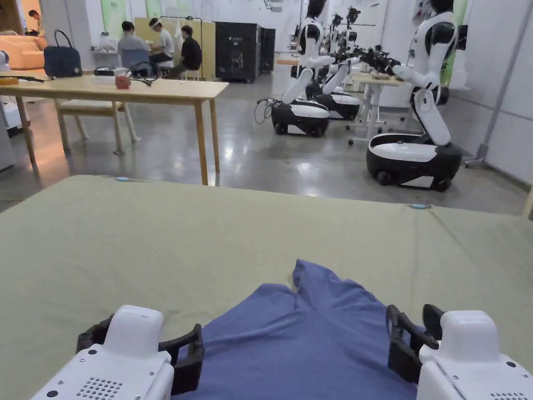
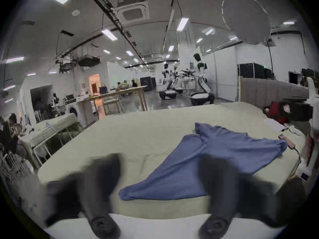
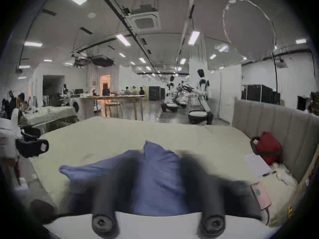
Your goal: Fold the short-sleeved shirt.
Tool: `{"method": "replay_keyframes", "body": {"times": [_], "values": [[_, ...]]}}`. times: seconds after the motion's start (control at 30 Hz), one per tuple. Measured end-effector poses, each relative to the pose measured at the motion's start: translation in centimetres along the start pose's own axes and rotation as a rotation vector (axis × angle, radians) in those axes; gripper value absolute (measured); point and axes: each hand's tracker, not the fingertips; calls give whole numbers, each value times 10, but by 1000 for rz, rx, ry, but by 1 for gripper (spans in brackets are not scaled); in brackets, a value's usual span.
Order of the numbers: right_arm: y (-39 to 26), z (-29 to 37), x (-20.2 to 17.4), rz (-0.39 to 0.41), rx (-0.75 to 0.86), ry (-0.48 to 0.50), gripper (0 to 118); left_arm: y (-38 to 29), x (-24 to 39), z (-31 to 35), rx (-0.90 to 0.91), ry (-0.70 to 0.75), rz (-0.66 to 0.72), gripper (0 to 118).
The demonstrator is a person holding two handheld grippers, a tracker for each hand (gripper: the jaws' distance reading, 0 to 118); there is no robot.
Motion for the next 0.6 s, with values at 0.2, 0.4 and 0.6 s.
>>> {"method": "replay_keyframes", "body": {"times": [0.2,0.4,0.6], "values": [[-4,-6,-17,-60,-13,33,1,-32,-44,-17,-76,92,1,0],[-20,-22,-16,-59,-86,25,1,-78,-109,-41,-242,161,138,0],[-42,-51,-24,-57,-173,20,1,-105,-130,-88,-348,149,153,117]]}}
